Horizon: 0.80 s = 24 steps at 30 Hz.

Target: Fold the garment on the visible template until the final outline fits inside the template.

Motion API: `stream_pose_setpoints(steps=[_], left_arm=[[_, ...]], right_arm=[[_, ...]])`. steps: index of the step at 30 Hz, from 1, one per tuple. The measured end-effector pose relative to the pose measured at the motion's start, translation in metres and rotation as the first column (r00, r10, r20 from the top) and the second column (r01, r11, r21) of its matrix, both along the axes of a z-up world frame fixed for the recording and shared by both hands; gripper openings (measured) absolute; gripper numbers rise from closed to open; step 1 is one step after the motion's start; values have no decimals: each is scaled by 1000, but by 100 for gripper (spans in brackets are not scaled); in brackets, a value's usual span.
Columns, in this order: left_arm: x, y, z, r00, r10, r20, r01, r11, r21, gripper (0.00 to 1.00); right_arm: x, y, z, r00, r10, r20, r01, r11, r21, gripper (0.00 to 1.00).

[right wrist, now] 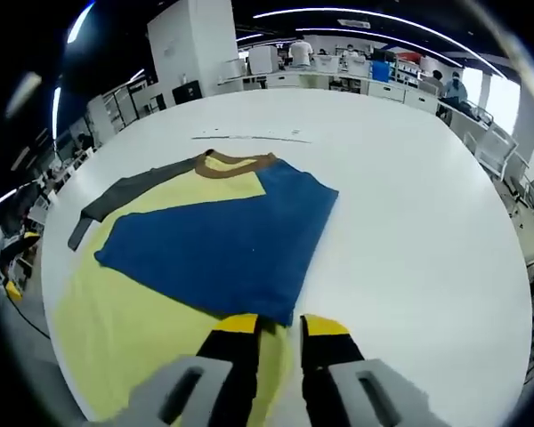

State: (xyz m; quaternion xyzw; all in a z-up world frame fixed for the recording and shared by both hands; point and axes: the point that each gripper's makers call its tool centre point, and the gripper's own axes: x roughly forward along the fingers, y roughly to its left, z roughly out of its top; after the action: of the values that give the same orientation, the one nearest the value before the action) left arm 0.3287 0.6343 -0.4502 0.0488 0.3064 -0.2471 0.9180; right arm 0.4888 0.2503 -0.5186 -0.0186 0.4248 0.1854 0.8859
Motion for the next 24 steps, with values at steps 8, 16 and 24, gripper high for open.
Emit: stream_pose_setpoints(steps=[8, 16, 24], left_arm=[[12, 5, 4, 1000, 2, 16, -2, 1000, 9, 95], [24, 17, 7, 999, 22, 32, -23, 1000, 14, 94], [47, 36, 10, 997, 53, 64, -56, 998, 38, 91]], right_arm=[[-8, 16, 20, 999, 24, 27, -25, 999, 33, 61], [-23, 33, 43, 997, 69, 46, -72, 995, 63, 80], [-49, 47, 63, 993, 113, 35, -116, 987, 112, 93]])
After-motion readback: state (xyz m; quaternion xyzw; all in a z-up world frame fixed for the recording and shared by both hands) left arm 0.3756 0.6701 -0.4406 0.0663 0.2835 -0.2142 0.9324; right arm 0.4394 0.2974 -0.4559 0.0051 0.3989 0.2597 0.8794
